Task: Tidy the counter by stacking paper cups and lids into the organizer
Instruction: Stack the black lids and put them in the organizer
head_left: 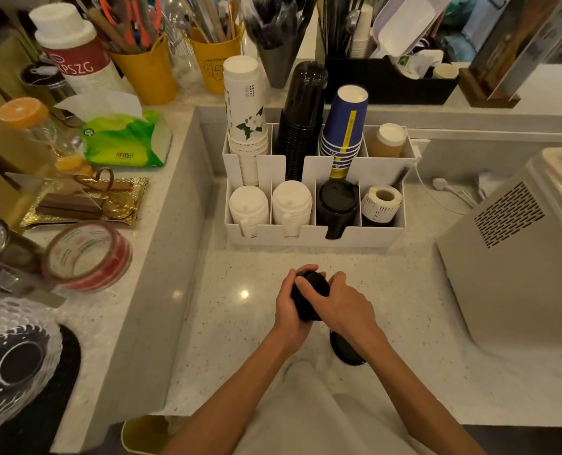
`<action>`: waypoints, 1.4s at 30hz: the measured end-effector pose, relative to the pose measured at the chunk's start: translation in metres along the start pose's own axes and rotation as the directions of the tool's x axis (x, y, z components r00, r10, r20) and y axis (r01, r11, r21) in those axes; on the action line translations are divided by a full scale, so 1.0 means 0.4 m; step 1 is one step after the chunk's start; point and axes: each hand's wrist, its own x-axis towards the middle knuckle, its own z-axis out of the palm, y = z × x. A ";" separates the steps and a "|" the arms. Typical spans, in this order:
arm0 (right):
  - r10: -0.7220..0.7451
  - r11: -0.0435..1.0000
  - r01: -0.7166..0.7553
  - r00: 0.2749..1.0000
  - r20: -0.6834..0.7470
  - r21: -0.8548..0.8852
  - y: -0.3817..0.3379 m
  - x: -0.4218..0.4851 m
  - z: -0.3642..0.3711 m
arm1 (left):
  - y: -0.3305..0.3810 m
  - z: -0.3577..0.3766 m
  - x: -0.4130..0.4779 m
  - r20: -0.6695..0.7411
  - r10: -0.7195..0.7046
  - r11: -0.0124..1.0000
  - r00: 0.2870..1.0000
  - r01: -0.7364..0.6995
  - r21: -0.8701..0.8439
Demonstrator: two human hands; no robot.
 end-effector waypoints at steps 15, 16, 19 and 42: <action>-0.015 0.980 -0.006 0.994 0.104 0.199 0.032 -0.011 -0.006 | 0.019 -0.018 0.015 0.035 -0.212 0.957 0.977 0.214 -0.197; -0.010 0.966 -0.014 0.996 0.092 0.259 0.047 -0.004 -0.015 | 0.025 -0.027 0.017 0.048 -0.240 0.931 0.969 0.244 -0.272; 0.027 0.981 -0.024 1.000 -0.013 0.192 0.119 0.027 -0.031 | 0.038 -0.046 0.019 0.068 -0.250 0.864 0.966 0.254 -0.434; -0.060 0.904 -0.014 0.985 0.159 0.427 0.123 -0.024 -0.062 | 0.033 -0.022 0.013 -0.013 -0.031 0.998 0.999 0.030 -0.049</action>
